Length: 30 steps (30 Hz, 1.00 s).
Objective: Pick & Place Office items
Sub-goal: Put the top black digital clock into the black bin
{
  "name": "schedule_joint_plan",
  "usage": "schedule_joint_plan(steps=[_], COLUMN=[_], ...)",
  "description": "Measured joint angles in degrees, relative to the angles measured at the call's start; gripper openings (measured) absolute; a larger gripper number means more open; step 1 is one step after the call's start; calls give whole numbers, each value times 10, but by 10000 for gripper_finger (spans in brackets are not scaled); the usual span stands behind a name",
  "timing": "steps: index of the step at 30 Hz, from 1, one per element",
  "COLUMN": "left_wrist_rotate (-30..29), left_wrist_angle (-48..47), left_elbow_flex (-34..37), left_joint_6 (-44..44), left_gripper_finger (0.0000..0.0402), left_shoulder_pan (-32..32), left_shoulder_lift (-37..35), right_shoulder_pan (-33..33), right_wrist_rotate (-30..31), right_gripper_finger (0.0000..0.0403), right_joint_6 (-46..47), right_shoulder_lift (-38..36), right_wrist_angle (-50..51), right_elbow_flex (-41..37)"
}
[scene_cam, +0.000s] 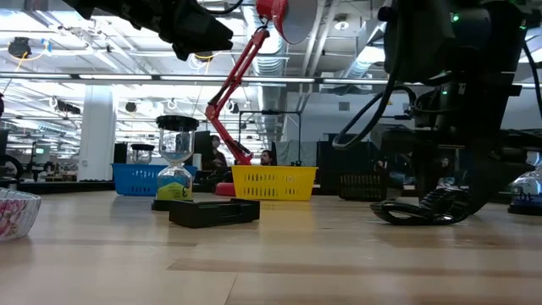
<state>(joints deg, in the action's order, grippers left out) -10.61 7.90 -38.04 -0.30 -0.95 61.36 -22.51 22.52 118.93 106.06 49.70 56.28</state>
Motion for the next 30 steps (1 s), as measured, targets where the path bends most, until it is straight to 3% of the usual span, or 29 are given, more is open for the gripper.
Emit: schedule_joint_plan(steps=[13, 18, 25, 30], left_wrist_rotate=[0, 0, 0, 0], left_wrist_angle=[12, 17, 22, 23], left_elbow_flex=[19, 19, 19, 19], left_joint_6=[0, 0, 0, 0], left_gripper_finger=[143, 143, 143, 143], left_shoulder_pan=[0, 0, 0, 0], left_shoulder_lift=[0, 0, 0, 0], right_shoulder_pan=[-1, 0, 8, 31], right_wrist_rotate=[30, 42, 91, 133], right_gripper_finger=[162, 158, 163, 156], right_joint_6=[-5, -19, -61, -146], right_shoulder_lift=[3, 4, -5, -54], right_wrist_angle=[9, 22, 134, 204], right_elbow_flex=[-2, 3, 36, 61])
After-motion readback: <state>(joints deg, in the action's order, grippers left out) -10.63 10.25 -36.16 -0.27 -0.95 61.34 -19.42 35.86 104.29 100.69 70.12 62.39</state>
